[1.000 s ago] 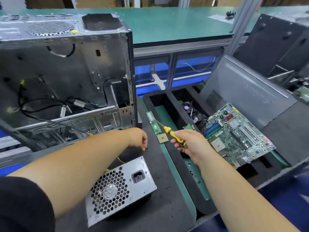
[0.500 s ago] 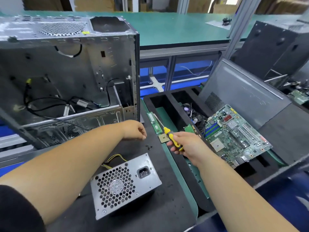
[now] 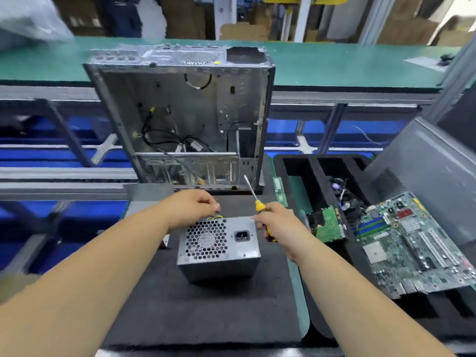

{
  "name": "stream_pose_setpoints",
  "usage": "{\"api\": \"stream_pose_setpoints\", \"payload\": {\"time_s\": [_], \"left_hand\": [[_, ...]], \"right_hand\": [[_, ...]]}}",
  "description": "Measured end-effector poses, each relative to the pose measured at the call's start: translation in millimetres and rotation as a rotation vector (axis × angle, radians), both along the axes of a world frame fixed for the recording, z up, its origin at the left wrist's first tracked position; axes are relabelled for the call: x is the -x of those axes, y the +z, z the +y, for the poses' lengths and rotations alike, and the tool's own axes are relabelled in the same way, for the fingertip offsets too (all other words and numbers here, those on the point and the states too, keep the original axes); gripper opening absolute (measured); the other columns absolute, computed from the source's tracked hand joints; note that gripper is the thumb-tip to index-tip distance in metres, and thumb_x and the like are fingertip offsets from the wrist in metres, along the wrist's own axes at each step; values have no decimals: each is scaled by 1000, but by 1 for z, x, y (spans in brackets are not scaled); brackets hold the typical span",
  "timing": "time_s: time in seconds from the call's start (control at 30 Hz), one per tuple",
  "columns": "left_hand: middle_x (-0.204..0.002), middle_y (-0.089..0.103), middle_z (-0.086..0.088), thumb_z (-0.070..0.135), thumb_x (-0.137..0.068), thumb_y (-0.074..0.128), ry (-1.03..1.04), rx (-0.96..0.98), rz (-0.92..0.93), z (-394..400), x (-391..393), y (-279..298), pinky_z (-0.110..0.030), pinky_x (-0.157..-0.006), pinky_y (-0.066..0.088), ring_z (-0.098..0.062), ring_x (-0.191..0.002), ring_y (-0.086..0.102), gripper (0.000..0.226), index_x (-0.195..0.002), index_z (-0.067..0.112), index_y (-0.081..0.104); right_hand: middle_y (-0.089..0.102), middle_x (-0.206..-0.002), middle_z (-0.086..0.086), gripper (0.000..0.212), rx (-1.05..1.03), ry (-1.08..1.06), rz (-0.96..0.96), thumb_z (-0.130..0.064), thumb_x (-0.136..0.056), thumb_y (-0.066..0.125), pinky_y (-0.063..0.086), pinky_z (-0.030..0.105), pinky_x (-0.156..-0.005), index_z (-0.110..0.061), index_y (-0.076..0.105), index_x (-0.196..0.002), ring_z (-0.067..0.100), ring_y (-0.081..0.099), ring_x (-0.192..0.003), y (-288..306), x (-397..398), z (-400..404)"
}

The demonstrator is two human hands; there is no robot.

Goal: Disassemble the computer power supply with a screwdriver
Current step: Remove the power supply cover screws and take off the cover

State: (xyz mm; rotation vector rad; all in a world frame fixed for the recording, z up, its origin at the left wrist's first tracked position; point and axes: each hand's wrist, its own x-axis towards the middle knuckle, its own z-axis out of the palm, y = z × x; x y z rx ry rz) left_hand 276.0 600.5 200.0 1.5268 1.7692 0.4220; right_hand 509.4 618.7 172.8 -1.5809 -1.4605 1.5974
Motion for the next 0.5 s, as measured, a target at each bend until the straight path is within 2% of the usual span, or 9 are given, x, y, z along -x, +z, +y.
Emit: {"api": "stream_pose_setpoints", "payload": {"time_s": [0.07,0.1,0.13,0.2,0.27,0.4,0.5], "left_hand": [[-94,68,22,44,-92,63,55,-41,41,-19,2,-4,-21,-77,46,-6,-99,63,13,-91,34,72],[-99,66,20,41,-92,65,86,-55,15,-27,1,-6,-22,-80,48,-8,-102,63,10,-95,33,71],[-107,66,15,39,-91,67,110,-68,-15,-35,0,-7,-26,-88,50,-11,-106,62,10,-99,33,69],[-126,59,9,37,-89,69,110,-121,23,-48,-5,-8,-34,-104,44,-13,-117,56,22,-111,34,66],[-136,52,7,38,-89,70,91,-180,120,-58,-12,-8,-33,-110,38,-13,-126,49,36,-123,33,61],[-144,49,2,39,-90,67,81,-215,233,-64,-31,-9,-30,-113,31,-17,-136,40,50,-137,27,53],[-138,54,2,39,-89,67,84,-223,274,-62,-38,-14,-33,-110,36,-19,-130,47,49,-134,25,55]], "right_hand": [[58,-82,6,21,-47,-8,-47,-11,-90,54,40,32,-59,-14,50,-111,16,48,-60,4,5,-2],[59,-84,7,24,-73,-22,-57,-9,-91,52,41,32,-59,-16,48,-113,17,49,-61,5,6,-2],[61,-86,7,23,-112,-26,-70,-10,-92,51,43,31,-59,-17,47,-114,17,51,-62,7,7,-4],[63,-86,3,15,-238,1,-113,-16,-97,50,45,22,-54,-21,47,-112,15,58,-66,11,3,-8],[67,-86,1,10,-350,23,-125,-21,-97,53,44,20,-50,-27,50,-106,19,64,-74,16,0,-12],[70,-90,1,14,-469,-26,-43,-26,-91,65,47,32,-62,-31,52,-92,25,67,-86,29,-4,-21],[68,-87,-2,14,-574,-73,-42,-25,-88,68,45,25,-56,-31,55,-86,24,65,-82,39,-6,-27]]}}
